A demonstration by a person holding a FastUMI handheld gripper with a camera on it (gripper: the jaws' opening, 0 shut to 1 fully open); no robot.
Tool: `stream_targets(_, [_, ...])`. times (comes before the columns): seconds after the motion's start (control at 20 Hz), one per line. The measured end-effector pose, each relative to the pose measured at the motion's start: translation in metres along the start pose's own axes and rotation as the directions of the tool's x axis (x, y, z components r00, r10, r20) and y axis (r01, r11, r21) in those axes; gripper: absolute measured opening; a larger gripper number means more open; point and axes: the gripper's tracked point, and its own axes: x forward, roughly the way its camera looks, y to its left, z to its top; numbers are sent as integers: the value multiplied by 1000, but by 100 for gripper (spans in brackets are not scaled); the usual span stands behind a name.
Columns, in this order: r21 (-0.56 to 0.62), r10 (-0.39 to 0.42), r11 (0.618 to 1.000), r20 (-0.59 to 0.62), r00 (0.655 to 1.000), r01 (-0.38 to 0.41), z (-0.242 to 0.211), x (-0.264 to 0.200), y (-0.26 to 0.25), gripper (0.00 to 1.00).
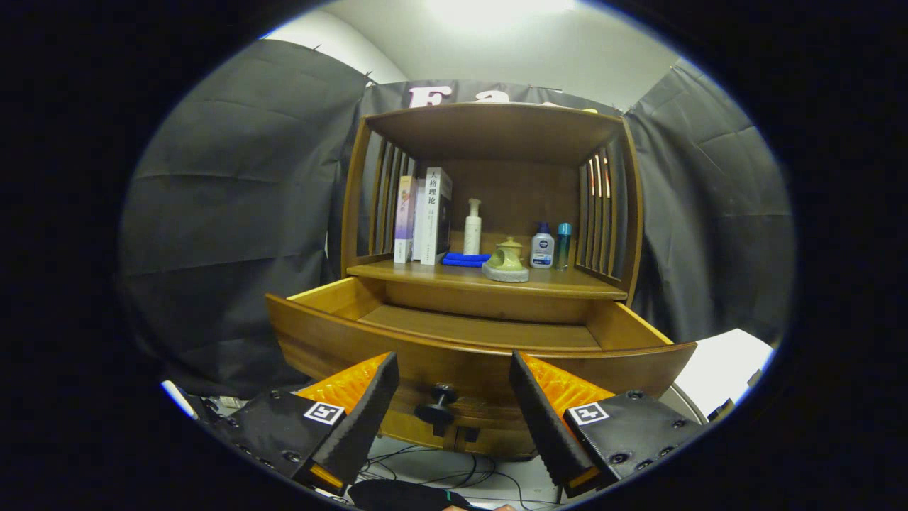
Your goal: Pull open the drawer, take out the items inside it, and place them on the countertop above the cabinet.
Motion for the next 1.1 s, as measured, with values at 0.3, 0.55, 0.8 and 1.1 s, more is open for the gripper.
stream_targets(0.3, [11,-16,1000,-24,1000,17,-23,12,-5,97])
stream_targets(0.55, [-3,-48,999,-45,998,48,-38,22,-10,97])
stream_targets(0.8, [-18,-66,998,-83,994,65,-52,32,-9,97])
stream_targets(1.1, [6,-81,997,-100,992,82,-57,46,-11,97])
